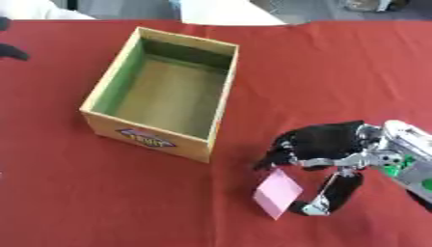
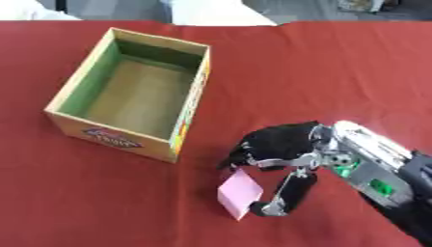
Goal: Pick up objects on the table and place them in the box.
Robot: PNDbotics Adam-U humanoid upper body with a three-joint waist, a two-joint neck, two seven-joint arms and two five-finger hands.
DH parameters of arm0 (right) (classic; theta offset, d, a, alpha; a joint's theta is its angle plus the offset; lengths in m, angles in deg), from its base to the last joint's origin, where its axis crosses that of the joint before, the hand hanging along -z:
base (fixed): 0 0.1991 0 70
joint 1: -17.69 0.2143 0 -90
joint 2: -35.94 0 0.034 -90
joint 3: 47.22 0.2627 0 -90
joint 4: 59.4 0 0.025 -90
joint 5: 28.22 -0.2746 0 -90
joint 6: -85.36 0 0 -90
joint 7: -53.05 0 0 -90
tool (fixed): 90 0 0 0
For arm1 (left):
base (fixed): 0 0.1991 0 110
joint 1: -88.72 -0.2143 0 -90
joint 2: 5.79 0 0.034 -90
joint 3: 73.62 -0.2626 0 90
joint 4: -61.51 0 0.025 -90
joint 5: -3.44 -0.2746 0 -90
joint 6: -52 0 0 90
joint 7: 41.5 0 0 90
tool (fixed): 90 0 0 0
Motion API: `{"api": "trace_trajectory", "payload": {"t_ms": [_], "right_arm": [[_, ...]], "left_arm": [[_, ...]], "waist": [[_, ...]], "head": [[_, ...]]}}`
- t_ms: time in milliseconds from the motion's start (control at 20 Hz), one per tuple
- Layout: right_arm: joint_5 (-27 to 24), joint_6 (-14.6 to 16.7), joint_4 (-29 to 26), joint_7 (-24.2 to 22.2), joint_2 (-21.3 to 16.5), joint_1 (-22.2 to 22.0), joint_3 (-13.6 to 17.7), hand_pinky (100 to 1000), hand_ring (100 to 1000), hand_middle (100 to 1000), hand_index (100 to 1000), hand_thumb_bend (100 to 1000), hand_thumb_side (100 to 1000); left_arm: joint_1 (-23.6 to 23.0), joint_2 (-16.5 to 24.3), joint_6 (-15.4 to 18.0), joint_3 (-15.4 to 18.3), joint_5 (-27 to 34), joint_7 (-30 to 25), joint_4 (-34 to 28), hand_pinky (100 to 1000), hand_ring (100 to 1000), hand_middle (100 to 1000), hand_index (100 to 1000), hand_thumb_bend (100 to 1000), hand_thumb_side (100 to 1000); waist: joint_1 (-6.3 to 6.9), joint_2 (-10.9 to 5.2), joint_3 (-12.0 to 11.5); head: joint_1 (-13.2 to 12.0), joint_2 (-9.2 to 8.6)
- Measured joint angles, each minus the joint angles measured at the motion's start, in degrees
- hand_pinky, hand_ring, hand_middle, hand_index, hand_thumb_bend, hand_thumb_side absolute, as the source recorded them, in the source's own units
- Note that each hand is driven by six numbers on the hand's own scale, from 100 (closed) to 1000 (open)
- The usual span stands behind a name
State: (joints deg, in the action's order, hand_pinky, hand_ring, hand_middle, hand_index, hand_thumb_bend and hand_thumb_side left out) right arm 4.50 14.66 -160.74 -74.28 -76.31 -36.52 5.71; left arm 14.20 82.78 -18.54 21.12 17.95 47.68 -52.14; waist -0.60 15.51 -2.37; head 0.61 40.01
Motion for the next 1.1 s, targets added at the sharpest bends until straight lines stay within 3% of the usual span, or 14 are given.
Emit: {"api": "trace_trajectory", "payload": {"t_ms": [100, 300, 350, 400, 450, 550, 800, 1100], "right_arm": [[0.96, -0.46, -0.59, 2.04, 0.00, -0.22, 0.36, 879, 719, 589, 851, 143, 333], [3.31, -1.92, -1.57, 8.37, -0.01, -0.50, 1.19, 846, 610, 487, 743, 100, 263], [4.06, -2.39, -1.70, 10.31, -0.01, -0.50, 1.39, 832, 557, 419, 654, 100, 148], [4.71, -3.03, -1.80, 12.41, -0.01, -0.50, 1.55, 827, 544, 403, 632, 100, 113], [5.20, -3.84, -1.81, 14.59, -0.01, -0.50, 1.72, 810, 502, 357, 538, 100, 100], [5.55, -5.62, -1.81, 19.00, -0.01, -0.50, 1.82, 791, 465, 314, 448, 100, 100], [4.30, -9.98, -1.79, 27.02, -0.08, -0.25, 3.01, 772, 419, 280, 406, 100, 100], [-1.80, -15.64, -1.82, 26.37, 0.22, 4.23, 6.49, 745, 397, 287, 411, 100, 100]], "left_arm": [[0.00, 0.00, -0.04, 0.00, -0.01, -0.05, 0.00, 542, 740, 603, 731, 100, 734], [0.00, -0.01, -0.15, 0.00, -0.06, -0.25, 0.00, 541, 740, 603, 731, 100, 735], [0.00, -0.02, -0.17, 0.00, -0.12, -0.28, 0.00, 541, 740, 603, 730, 100, 733], [0.00, -0.02, -0.17, 0.00, -0.16, -0.30, 0.00, 542, 740, 603, 730, 100, 733], [0.00, -0.02, -0.16, 0.00, -0.18, -0.31, 0.00, 542, 741, 603, 731, 100, 734], [0.00, -0.02, -0.16, 0.00, -0.23, -0.37, 0.00, 541, 741, 602, 730, 100, 734], [0.00, -0.02, -0.35, 0.01, -0.28, -0.59, 0.00, 542, 742, 602, 731, 100, 733], [-0.01, -0.02, -0.43, 0.01, -0.31, -0.68, 0.00, 542, 744, 603, 731, 100, 732]], "waist": [[0.00, 0.00, 0.00], [-0.01, 0.00, 0.02], [-0.01, 0.00, 0.02], [-0.01, 0.00, 0.02], [0.00, 0.00, 0.02], [-0.02, 0.00, 0.02], [-0.02, 0.00, 0.24], [0.09, -0.21, 0.63]], "head": [[-0.01, 0.00], [-0.04, 0.00], [-0.07, 0.00], [-0.10, 0.00], [-0.12, 0.00], [-0.17, 0.00], [-0.29, 0.00], [-0.43, 0.00]]}}
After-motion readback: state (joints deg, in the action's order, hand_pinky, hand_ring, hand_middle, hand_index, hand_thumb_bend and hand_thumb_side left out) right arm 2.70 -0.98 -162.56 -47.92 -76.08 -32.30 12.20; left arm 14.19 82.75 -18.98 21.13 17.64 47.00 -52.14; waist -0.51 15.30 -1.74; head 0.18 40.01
